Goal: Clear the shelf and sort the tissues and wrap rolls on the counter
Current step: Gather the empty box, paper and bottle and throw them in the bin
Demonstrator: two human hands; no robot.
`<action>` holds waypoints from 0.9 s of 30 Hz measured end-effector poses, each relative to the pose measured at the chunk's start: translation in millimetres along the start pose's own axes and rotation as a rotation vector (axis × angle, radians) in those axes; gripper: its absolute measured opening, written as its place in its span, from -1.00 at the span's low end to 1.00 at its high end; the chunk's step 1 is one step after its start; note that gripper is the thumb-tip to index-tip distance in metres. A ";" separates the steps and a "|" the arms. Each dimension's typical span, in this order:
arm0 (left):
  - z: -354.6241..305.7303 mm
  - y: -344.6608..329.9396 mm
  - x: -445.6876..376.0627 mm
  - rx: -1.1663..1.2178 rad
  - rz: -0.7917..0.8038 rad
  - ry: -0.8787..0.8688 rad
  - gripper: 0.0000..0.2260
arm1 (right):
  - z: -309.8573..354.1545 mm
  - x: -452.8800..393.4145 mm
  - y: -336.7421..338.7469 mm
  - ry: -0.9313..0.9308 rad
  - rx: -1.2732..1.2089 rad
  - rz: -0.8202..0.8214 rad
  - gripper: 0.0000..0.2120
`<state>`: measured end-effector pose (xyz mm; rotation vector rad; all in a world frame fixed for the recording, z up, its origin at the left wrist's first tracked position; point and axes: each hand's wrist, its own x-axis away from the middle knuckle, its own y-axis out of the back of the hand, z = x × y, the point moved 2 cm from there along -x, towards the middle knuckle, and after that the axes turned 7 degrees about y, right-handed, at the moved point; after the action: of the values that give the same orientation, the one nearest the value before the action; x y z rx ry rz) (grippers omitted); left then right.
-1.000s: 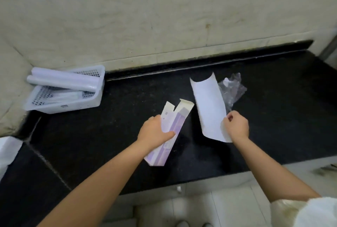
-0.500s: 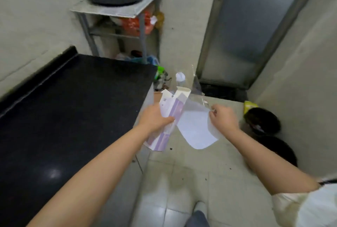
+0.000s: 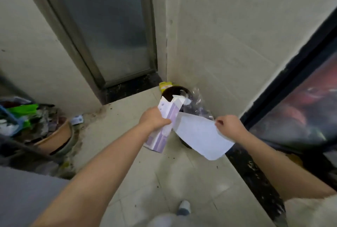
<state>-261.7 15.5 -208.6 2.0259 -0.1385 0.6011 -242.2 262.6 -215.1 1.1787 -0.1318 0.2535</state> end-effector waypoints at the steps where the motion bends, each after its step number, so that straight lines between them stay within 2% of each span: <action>1: -14.6 -8.2 -14.9 -0.015 0.029 -0.009 -0.47 | -12.5 -9.0 1.5 -0.013 0.008 0.034 -0.66; 2: -27.3 -16.5 -29.4 -0.036 0.063 -0.019 -0.48 | -23.2 -18.1 2.1 -0.032 0.014 0.071 -0.63; 5: -57.6 -36.6 -76.1 -0.120 0.162 -0.027 -0.53 | -52.9 -55.3 -0.9 -0.105 -0.028 0.146 -0.76; 7: -73.3 -46.5 -112.0 -0.153 0.217 -0.011 -0.54 | -69.5 -83.7 -7.7 -0.140 -0.074 0.198 -0.74; 12: -100.8 -71.8 -218.8 -0.168 0.345 0.055 -0.46 | -112.6 -172.6 -30.5 -0.264 -0.155 0.297 -0.73; 15: -109.5 -91.9 -275.9 -0.165 0.456 0.133 -0.39 | -139.9 -223.9 -52.1 -0.396 -0.247 0.334 -0.74; 20: -108.8 -146.6 -349.5 -0.039 0.586 0.317 -0.40 | -181.7 -283.4 -107.4 -0.558 -0.354 0.446 -0.78; 24: -100.9 -209.2 -386.1 0.014 0.627 0.425 -0.41 | -212.5 -320.2 -153.7 -0.693 -0.398 0.479 -0.75; 27: -91.5 -260.7 -407.8 0.088 0.636 0.539 -0.38 | -237.0 -343.8 -200.4 -0.727 -0.387 0.568 -0.71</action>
<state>-561.6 166.6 -568.9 1.8137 -0.4422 1.5487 -527.8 366.3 -564.7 0.7765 -1.1142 0.2690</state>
